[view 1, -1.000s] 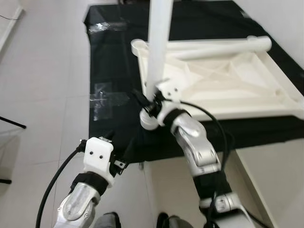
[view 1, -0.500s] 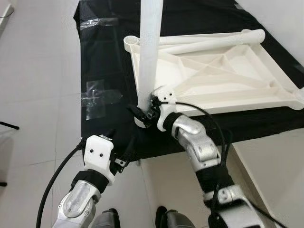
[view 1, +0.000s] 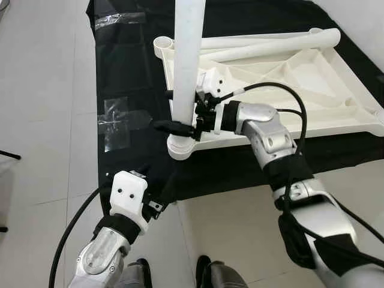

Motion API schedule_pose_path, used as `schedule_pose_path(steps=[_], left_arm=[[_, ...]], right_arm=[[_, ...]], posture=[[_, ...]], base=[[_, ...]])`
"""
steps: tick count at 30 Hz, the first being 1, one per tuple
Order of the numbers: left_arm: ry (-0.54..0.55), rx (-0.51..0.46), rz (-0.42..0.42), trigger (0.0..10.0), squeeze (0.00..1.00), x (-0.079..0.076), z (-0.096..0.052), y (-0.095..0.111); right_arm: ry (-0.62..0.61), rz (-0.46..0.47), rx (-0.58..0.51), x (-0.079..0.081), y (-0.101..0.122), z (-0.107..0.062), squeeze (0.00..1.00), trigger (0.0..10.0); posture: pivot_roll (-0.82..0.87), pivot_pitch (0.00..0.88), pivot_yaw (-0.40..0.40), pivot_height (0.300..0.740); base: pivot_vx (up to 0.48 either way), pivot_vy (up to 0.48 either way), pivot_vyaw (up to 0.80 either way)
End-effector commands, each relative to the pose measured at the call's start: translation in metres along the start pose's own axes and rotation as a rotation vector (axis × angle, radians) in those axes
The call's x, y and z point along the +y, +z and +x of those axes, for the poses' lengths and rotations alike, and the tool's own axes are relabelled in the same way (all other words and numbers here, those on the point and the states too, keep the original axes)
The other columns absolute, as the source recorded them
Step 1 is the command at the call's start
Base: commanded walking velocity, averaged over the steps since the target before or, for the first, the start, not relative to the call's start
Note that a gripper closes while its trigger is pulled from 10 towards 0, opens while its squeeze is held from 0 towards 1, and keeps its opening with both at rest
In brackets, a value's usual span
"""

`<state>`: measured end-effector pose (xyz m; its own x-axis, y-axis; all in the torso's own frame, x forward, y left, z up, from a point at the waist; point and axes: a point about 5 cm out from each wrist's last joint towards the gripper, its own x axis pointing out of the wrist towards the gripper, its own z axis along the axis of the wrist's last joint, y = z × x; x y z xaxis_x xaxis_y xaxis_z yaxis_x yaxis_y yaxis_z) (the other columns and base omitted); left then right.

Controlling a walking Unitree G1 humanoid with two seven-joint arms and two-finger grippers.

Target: Building children table

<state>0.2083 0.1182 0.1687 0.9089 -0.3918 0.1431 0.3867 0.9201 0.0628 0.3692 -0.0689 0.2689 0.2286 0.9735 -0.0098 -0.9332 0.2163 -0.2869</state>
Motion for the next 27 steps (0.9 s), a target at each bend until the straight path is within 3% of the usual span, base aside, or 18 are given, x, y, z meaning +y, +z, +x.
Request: schedule_pose_path(steps=[1, 8, 14, 15, 16, 17, 18, 20, 22, 27], left_arm=[[-0.007, 0.035, -0.001, 10.0, 0.0, -0.001, -0.003, -0.006], [-0.011, 0.037, -0.002, 10.0, 0.0, -0.003, -0.003, -0.007], [-0.011, 0.044, -0.001, 10.0, 0.0, -0.001, -0.005, -0.008], [-0.013, 0.05, 0.0, 10.0, 0.0, 0.0, -0.006, -0.009], [-0.015, 0.052, -0.001, 10.0, 0.0, 0.001, -0.006, -0.009], [-0.018, 0.056, -0.002, 10.0, 0.0, 0.001, -0.007, -0.01], [-0.021, 0.059, -0.003, 10.0, 0.0, 0.0, -0.007, -0.01], [-0.025, 0.059, -0.005, 10.0, 0.0, 0.0, -0.006, -0.01], [-0.026, 0.058, -0.005, 10.0, 0.0, 0.0, -0.006, -0.01], [-0.028, 0.055, -0.008, 10.0, 0.0, -0.001, -0.005, -0.01]], right_arm=[[-0.009, 0.003, -0.03, -0.003, 0.003, -0.005, 0.0, 0.0], [0.026, 0.06, -0.052, 0.001, -0.007, -0.009, 0.0, 0.0], [-0.195, 0.153, -0.056, 0.005, -0.033, -0.013, 0.0, 0.0], [-0.412, 0.21, -0.054, 0.014, -0.051, -0.008, 0.0, 0.0], [-0.543, 0.235, -0.05, 0.02, -0.059, -0.007, 0.0, 0.0], [-0.81, 0.209, 0.047, 0.028, -0.076, -0.017, 0.0, 0.0], [-0.996, 0.176, 0.117, 0.035, -0.085, -0.027, 0.0, 0.0], [-0.941, 0.169, 0.095, 0.063, -0.09, -0.02, 0.0, 0.0], [-0.876, 0.174, 0.083, 0.07, -0.091, -0.014, 0.0, 0.0], [-0.839, 0.17, 0.078, 0.062, -0.088, -0.007, 0.0, 0.0]], posture=[[0.17, 0.253, -0.102, 0.74], [0.16, 0.247, -0.103, 0.74], [0.14, 0.249, -0.097, 0.74], [0.12, 0.254, -0.095, 0.74], [0.12, 0.254, -0.095, 0.74], [0.11, 0.256, -0.094, 0.74], [0.11, 0.258, -0.095, 0.74], [0.12, 0.262, -0.09, 0.74], [0.12, 0.262, -0.088, 0.74], [0.12, 0.256, -0.092, 0.74]], base=[[0.0, 0.0, 0.0], [0.0, 0.0, 0.0], [0.0, 0.0, 0.0], [0.0, 0.0, 0.0], [0.0, 0.0, 0.0], [0.0, 0.0, 0.0], [0.0, 0.0, 0.0], [0.0, 0.0, 0.0], [0.0, 0.0, 0.0], [0.0, 0.0, 0.0]])
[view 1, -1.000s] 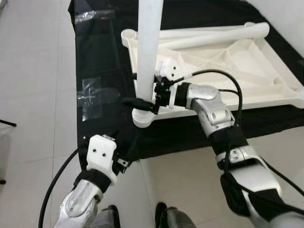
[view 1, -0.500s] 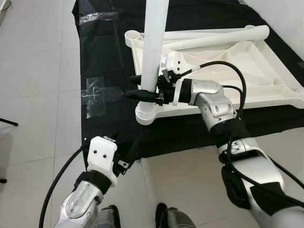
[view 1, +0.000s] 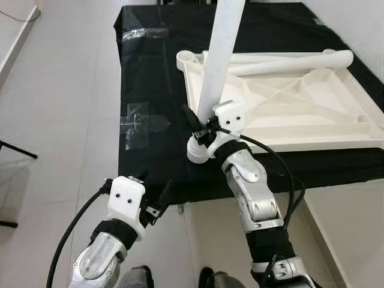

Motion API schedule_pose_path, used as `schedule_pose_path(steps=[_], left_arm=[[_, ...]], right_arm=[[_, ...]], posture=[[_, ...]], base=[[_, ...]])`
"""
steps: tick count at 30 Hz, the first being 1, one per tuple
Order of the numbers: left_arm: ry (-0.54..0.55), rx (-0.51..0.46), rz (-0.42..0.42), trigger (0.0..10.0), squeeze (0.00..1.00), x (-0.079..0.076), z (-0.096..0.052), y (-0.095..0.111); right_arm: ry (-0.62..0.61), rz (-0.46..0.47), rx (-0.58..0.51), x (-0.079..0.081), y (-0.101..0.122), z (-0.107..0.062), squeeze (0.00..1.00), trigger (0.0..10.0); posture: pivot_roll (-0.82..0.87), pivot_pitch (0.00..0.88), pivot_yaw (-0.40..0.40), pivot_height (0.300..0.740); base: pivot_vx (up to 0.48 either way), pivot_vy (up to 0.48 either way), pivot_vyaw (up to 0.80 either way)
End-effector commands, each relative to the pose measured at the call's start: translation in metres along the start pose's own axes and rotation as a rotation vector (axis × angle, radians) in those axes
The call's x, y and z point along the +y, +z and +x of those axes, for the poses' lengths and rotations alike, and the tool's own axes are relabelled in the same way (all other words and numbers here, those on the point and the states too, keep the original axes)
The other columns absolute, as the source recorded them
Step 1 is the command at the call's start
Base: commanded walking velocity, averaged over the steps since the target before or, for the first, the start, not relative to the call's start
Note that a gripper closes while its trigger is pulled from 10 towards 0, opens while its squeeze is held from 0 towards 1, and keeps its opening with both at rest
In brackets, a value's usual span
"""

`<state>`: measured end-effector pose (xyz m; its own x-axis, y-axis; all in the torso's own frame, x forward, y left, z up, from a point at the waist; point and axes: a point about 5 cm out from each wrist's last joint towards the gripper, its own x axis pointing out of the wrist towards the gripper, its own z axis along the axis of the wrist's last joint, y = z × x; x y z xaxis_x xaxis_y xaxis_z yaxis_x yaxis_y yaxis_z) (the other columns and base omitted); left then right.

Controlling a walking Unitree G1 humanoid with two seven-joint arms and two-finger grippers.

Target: Building children table

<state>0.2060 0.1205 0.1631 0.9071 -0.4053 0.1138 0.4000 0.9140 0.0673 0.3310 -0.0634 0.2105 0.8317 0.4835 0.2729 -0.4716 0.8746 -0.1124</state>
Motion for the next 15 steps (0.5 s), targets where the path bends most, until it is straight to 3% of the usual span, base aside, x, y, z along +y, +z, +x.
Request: schedule_pose_path(steps=[1, 3, 4, 6, 8, 9, 12, 13, 15], left_arm=[[-0.013, 0.026, -0.009, 10.0, 0.0, -0.002, -0.001, -0.005], [-0.013, 0.026, -0.008, 10.0, 0.0, -0.002, -0.001, -0.005], [-0.01, 0.026, -0.008, 10.0, 0.0, -0.001, -0.001, -0.005], [-0.006, 0.025, -0.008, 10.0, 0.0, -0.001, -0.001, -0.005], [-0.006, 0.025, -0.008, 10.0, 0.0, -0.001, -0.001, -0.005], [-0.007, 0.024, -0.008, 10.0, 0.0, -0.001, 0.0, -0.005], [-0.009, 0.022, -0.01, 10.0, 0.0, -0.002, 0.001, -0.004], [-0.009, 0.021, -0.011, 10.0, 0.0, -0.002, 0.001, -0.004], [-0.009, 0.02, -0.011, 10.0, 0.0, -0.002, 0.001, -0.004]], right_arm=[[0.007, 0.034, 0.203, -0.002, -0.041, -0.009, 0.0, 2.6], [0.011, 0.035, 0.204, -0.001, -0.04, -0.007, 0.0, 2.6], [0.03, 0.047, 0.198, 0.001, -0.039, -0.005, 0.0, 10.0], [0.105, 0.077, 0.194, 0.008, -0.035, -0.004, 0.0, 10.0], [0.105, 0.077, 0.194, 0.008, -0.035, -0.004, 0.0, 10.0], [0.151, 0.09, 0.167, 0.009, -0.031, -0.004, 1.0, 10.0], [0.302, 0.123, 0.124, -0.001, -0.021, -0.004, 1.0, 10.0], [0.383, 0.129, 0.093, -0.007, -0.015, -0.005, 0.0, 10.0], [0.45, 0.122, 0.075, -0.012, -0.011, -0.005, 0.0, 10.0]], posture=[[0.12, 0.261, -0.1, 0.74], [0.12, 0.261, -0.1, 0.74], [0.12, 0.261, -0.1, 0.74], [0.12, 0.262, -0.098, 0.74], [0.12, 0.262, -0.098, 0.74], [0.12, 0.262, -0.096, 0.74], [0.11, 0.262, -0.097, 0.74], [0.11, 0.264, -0.099, 0.74], [0.12, 0.266, -0.1, 0.74]], base=[[0.0, 0.0, 0.0], [0.0, 0.0, 0.0], [0.0, 0.0, 0.0], [0.0, 0.0, 0.0], [0.0, 0.0, 0.0], [0.0, 0.0, 0.0], [0.0, 0.0, 0.0], [0.0, 0.0, 0.0], [0.0, 0.0, 0.0]])
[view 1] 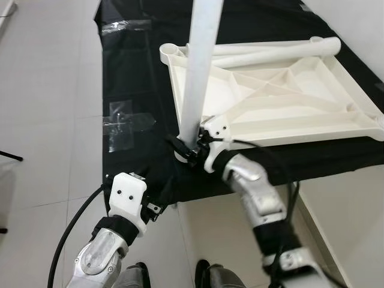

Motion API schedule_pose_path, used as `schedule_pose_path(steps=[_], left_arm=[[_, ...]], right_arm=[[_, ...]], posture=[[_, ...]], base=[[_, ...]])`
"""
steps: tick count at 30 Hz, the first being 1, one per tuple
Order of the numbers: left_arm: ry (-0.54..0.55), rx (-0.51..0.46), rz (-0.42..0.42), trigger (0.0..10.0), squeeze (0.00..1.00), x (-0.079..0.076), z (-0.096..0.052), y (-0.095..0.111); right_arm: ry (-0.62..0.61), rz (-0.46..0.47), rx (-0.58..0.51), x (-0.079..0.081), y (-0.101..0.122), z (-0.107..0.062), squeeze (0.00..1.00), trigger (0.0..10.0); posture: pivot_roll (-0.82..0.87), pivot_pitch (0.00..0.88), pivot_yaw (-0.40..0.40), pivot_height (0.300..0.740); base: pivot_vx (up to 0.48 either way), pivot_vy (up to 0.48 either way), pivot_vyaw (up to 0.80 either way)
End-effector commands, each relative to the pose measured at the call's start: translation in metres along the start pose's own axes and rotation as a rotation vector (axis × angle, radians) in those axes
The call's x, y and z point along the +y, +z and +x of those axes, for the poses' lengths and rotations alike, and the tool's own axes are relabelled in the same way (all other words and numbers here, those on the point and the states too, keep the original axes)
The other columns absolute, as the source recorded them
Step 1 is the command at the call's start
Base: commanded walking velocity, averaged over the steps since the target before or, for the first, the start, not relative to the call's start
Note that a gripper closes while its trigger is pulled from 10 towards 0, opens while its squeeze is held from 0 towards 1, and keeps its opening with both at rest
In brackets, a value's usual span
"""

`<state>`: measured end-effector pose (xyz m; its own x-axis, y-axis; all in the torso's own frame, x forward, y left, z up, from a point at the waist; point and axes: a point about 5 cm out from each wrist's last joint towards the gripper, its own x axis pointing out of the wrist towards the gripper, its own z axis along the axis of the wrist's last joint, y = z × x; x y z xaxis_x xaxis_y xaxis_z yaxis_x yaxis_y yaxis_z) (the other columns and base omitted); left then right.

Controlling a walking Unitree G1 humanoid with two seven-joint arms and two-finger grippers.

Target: Building children table

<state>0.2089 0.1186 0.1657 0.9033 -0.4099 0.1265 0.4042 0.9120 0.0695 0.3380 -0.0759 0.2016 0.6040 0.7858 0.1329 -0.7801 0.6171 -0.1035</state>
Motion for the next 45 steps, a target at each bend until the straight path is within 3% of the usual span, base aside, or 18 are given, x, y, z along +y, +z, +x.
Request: schedule_pose_path(steps=[1, 8, 14, 22, 27, 40, 41, 42, 45], left_arm=[[-0.004, 0.033, -0.013, 10.0, 0.0, -0.002, -0.002, -0.006], [-0.004, 0.03, -0.015, 10.0, 0.0, -0.003, -0.003, -0.004], [-0.004, 0.026, -0.013, 10.0, 0.0, -0.006, -0.004, -0.001], [0.004, 0.035, -0.001, 10.0, 0.0, -0.007, -0.011, 0.002], [0.032, 0.046, -0.004, 10.0, 0.0, -0.004, -0.027, 0.016], [0.061, 0.079, 0.062, 10.0, 0.0, 0.003, -0.047, 0.034], [0.061, 0.086, 0.065, 10.0, 0.0, 0.003, -0.048, 0.036], [0.063, 0.09, 0.066, 10.0, 0.0, 0.003, -0.05, 0.037], [0.063, 0.1, 0.071, 10.0, 0.0, 0.004, -0.052, 0.04]], right_arm=[[0.057, 0.022, -0.025, 0.002, -0.001, -0.002, 0.0, 10.0], [0.338, -0.033, 0.022, -0.024, 0.019, -0.005, 0.0, 10.0], [0.414, -0.019, 0.006, -0.035, 0.034, 0.008, 0.0, 10.0], [0.54, 0.006, 0.009, -0.029, 0.036, 0.02, 0.0, 10.0], [0.754, 0.062, -0.011, -0.019, 0.043, 0.026, 0.0, 10.0], [0.863, -0.019, -0.08, -0.019, 0.075, 0.036, 0.0, 10.0], [0.866, -0.032, -0.086, -0.019, 0.078, 0.037, 0.0, 5.5], [0.868, -0.046, -0.098, -0.019, 0.082, 0.038, 0.0, 0.0], [0.869, -0.07, -0.116, -0.02, 0.088, 0.039, 0.0, 0.0]], posture=[[0.12, 0.266, -0.1, 0.74], [0.13, 0.279, -0.096, 0.74], [0.17, 0.312, -0.105, 0.74], [0.22, 0.359, -0.108, 0.74], [0.28, 0.445, -0.096, 0.74], [0.36, 0.53, -0.064, 0.74], [0.38, 0.535, -0.059, 0.74], [0.38, 0.538, -0.055, 0.74], [0.39, 0.536, -0.053, 0.74]], base=[[0.0, 0.0, 0.0], [0.0, 0.0, 0.0], [0.0, 0.0, 0.0], [0.0, 0.0, 0.0], [0.0, 0.0, 0.0], [0.0, 0.0, 0.0], [0.0, 0.0, 0.0], [0.0, 0.0, 0.0], [0.0, 0.0, 0.0]])
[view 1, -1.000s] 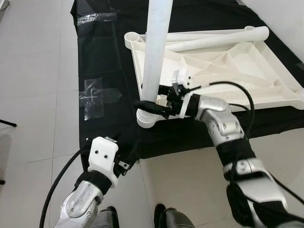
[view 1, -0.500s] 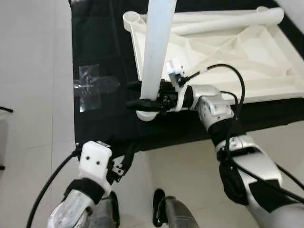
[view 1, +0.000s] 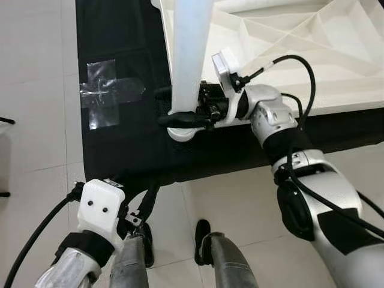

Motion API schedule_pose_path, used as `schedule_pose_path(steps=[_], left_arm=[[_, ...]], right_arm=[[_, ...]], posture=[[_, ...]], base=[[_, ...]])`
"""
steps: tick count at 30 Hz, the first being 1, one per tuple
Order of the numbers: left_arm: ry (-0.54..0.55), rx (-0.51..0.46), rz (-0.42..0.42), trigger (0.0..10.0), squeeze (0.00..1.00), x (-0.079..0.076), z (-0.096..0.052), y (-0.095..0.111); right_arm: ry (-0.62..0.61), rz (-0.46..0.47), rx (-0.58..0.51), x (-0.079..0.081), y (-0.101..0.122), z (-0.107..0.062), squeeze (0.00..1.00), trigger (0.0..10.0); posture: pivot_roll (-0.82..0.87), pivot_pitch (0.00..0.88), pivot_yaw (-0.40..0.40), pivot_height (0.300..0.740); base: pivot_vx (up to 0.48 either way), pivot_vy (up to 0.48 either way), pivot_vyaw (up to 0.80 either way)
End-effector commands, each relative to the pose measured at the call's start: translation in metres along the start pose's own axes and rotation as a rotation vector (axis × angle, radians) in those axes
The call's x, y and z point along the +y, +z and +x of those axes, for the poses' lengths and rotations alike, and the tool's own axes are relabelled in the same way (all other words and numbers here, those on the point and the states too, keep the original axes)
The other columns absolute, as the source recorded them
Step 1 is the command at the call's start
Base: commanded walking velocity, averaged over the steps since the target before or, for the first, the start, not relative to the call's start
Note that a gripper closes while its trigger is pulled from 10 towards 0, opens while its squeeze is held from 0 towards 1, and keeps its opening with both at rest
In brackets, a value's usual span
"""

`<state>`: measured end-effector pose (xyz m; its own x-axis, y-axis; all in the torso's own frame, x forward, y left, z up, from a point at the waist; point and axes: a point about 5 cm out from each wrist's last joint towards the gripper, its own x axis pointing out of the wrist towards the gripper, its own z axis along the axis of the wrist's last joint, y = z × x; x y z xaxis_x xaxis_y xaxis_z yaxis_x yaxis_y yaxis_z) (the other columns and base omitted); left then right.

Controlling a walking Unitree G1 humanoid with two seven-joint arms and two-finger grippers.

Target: Building children table

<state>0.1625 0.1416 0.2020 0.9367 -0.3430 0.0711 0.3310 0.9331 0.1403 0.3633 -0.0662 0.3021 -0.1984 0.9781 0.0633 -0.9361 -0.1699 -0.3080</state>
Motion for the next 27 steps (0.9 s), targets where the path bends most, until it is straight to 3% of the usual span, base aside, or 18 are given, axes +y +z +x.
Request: schedule_pose_path(steps=[1, 7, 12, 16, 17, 19, 21, 22, 23, 26, 27], left_arm=[[-0.007, 0.038, -0.003, 10.0, 0.0, 0.0, -0.005, -0.002], [-0.014, 0.037, -0.001, 10.0, 0.0, 0.002, -0.001, -0.003], [-0.031, 0.026, -0.014, 10.0, 0.0, 0.002, 0.006, -0.005], [-0.035, 0.017, -0.026, 10.0, 0.0, 0.001, 0.01, -0.007], [-0.038, 0.01, -0.03, 10.0, 0.0, 0.001, 0.014, -0.008], [-0.038, 0.01, -0.03, 10.0, 0.0, 0.001, 0.014, -0.008], [-0.045, -0.002, -0.037, 10.0, 0.0, 0.002, 0.022, -0.01], [-0.045, -0.002, -0.037, 10.0, 0.0, 0.002, 0.022, -0.01], [-0.05, -0.006, -0.037, 10.0, 0.0, 0.003, 0.025, -0.011], [-0.056, -0.009, -0.037, 10.0, 0.0, 0.004, 0.028, -0.012], [-0.062, -0.016, -0.037, 10.0, 0.0, 0.004, 0.032, -0.013]], right_arm=[[0.022, 0.018, -0.02, 0.001, -0.003, 0.005, 0.0, 0.0], [0.034, -0.034, 0.001, 0.001, 0.006, 0.003, 0.0, 0.0], [0.044, -0.114, 0.093, 0.006, 0.01, -0.008, 0.0, 0.0], [0.019, -0.149, 0.158, 0.01, 0.004, -0.021, 0.0, 0.0], [-0.039, -0.145, 0.184, 0.014, -0.003, -0.028, 0.0, 0.0], [-0.039, -0.145, 0.184, 0.014, -0.003, -0.028, 0.0, 0.0], [-0.246, -0.1, 0.222, 0.026, -0.027, -0.037, 0.0, 0.0], [-0.246, -0.1, 0.222, 0.026, -0.027, -0.037, 0.0, 0.0], [-0.368, -0.056, 0.219, 0.033, -0.038, -0.038, 0.0, 0.0], [-0.467, -0.022, 0.219, 0.041, -0.05, -0.036, 0.0, 0.0], [-0.585, 0.031, 0.216, 0.047, -0.06, -0.035, 0.0, 0.0]], posture=[[0.39, 0.536, -0.053, 0.74], [0.36, 0.519, -0.049, 0.74], [0.31, 0.485, -0.065, 0.74], [0.29, 0.46, -0.08, 0.74], [0.26, 0.442, -0.093, 0.74], [0.26, 0.442, -0.093, 0.74], [0.21, 0.386, -0.093, 0.74], [0.21, 0.386, -0.093, 0.74], [0.21, 0.379, -0.093, 0.74], [0.19, 0.356, -0.094, 0.74], [0.18, 0.344, -0.094, 0.74]], base=[[0.0, 0.0, 0.0], [0.0, 0.0, 0.0], [0.0, 0.0, 0.0], [0.0, 0.0, 0.0], [0.0, 0.0, 0.0], [0.0, 0.0, 0.0], [0.0, 0.0, 0.0], [0.0, 0.0, 0.0], [0.0, 0.0, 0.0], [0.0, 0.0, 0.0], [0.0, 0.0, 0.0]])
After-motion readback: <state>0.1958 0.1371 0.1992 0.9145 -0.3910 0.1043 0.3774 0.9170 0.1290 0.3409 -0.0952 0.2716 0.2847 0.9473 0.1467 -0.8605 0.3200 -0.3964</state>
